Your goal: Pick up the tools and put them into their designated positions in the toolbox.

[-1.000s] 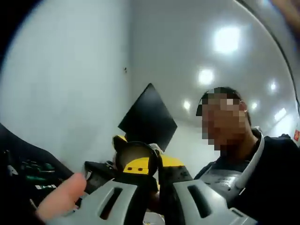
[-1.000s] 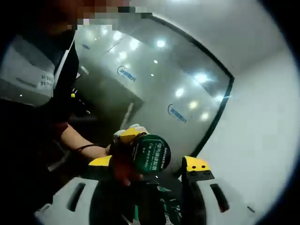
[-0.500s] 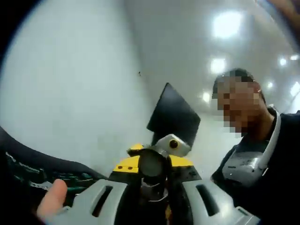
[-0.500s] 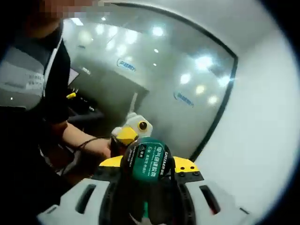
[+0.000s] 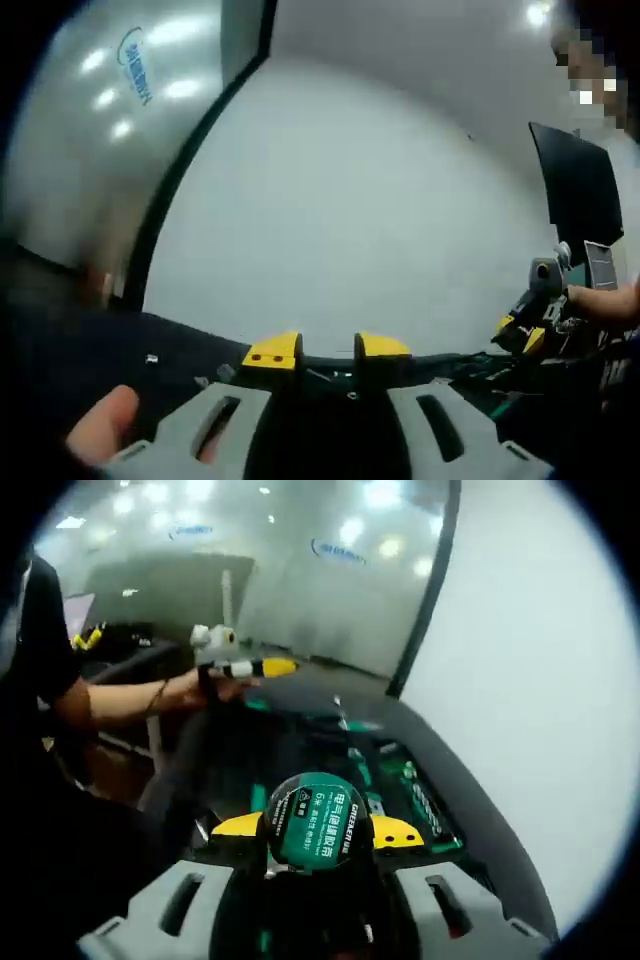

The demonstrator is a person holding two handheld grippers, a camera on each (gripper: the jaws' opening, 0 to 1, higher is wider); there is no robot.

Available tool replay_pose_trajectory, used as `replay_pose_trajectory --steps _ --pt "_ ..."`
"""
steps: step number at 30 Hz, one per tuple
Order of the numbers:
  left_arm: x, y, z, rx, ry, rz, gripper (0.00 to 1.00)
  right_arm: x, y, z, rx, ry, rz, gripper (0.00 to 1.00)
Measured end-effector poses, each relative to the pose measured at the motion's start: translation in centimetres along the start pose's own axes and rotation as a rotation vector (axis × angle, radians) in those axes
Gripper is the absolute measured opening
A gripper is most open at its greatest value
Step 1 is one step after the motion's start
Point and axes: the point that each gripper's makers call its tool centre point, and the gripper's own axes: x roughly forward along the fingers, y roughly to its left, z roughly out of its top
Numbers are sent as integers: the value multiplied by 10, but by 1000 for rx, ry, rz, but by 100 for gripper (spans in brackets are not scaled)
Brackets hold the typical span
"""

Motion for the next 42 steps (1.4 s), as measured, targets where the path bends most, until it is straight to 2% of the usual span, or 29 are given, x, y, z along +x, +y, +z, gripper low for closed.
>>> replay_pose_trajectory --steps 1,2,3,4,5,7,10,12,15,17,18,20,22,25,26,27,29,30,31,33,34,35,36,37,38,39,40,41,42 --pt "0 3 3 -16 17 12 15 6 -3 -5 -5 23 19 36" --pt "0 4 12 -70 -37 12 15 13 -3 -12 -3 57 53 36" --pt "-2 9 22 -112 -123 23 15 17 -1 -17 0 86 85 36" --pt "-4 11 25 -76 -137 24 15 22 0 -21 -20 116 113 36" --pt "-6 14 23 -63 -114 31 15 25 -1 -21 -44 127 119 36" --pt "-7 19 23 -140 -120 34 15 29 -2 -25 -67 201 161 36" --pt "-8 20 23 -85 -124 60 15 31 1 -27 -83 278 236 36" --pt "-6 14 18 -50 -101 58 15 33 0 -29 -160 292 267 36" --pt "-4 12 13 -25 -80 55 15 39 3 -33 -117 324 281 36" --pt "-3 14 12 -14 -72 58 15 42 15 -32 -98 301 342 36" --pt "-3 12 11 -7 -67 58 15 41 13 -32 -92 311 331 37" --pt "-3 13 10 -5 -65 57 15 39 6 -33 -57 322 295 45" --pt "-2 13 9 2 -60 60 15 34 4 -28 -25 284 295 46" --pt "-2 14 8 7 -55 58 15 26 -4 -16 -24 211 231 46" --pt "-2 14 8 9 -54 58 15 23 -4 -9 -24 177 218 43" --pt "-2 14 8 13 -54 58 15 15 -3 9 4 84 189 39" --pt "-2 14 7 18 -51 60 15 2 4 19 -18 20 193 31" --pt "-1 15 6 21 -45 63 15 -3 5 20 -30 3 182 22" --pt "-1 16 4 22 -37 66 15 -7 6 16 -47 2 165 19" --pt "-2 15 2 20 -26 73 15 1 14 11 -156 -20 171 16" --pt "-2 16 2 18 -24 74 15 7 17 10 -179 -34 168 16" --pt "-1 17 2 18 -23 74 15 13 20 5 -159 -17 162 16" --pt "-1 17 1 20 -21 74 15 21 21 -11 -152 65 156 16" --pt "-1 16 1 22 -20 75 15 26 19 -20 -179 104 141 16" --pt "-2 16 0 26 -15 82 15 32 16 -28 -258 142 133 16" --pt "-2 18 -1 35 -7 95 15 34 13 -21 -310 89 111 17" --pt "-4 21 -3 54 6 119 15 36 10 -20 -275 96 102 17" --pt "-4 22 -3 56 6 125 15 36 7 -23 -199 122 84 17" --pt "-4 23 -3 46 4 125 15 36 9 -21 -123 110 103 17"
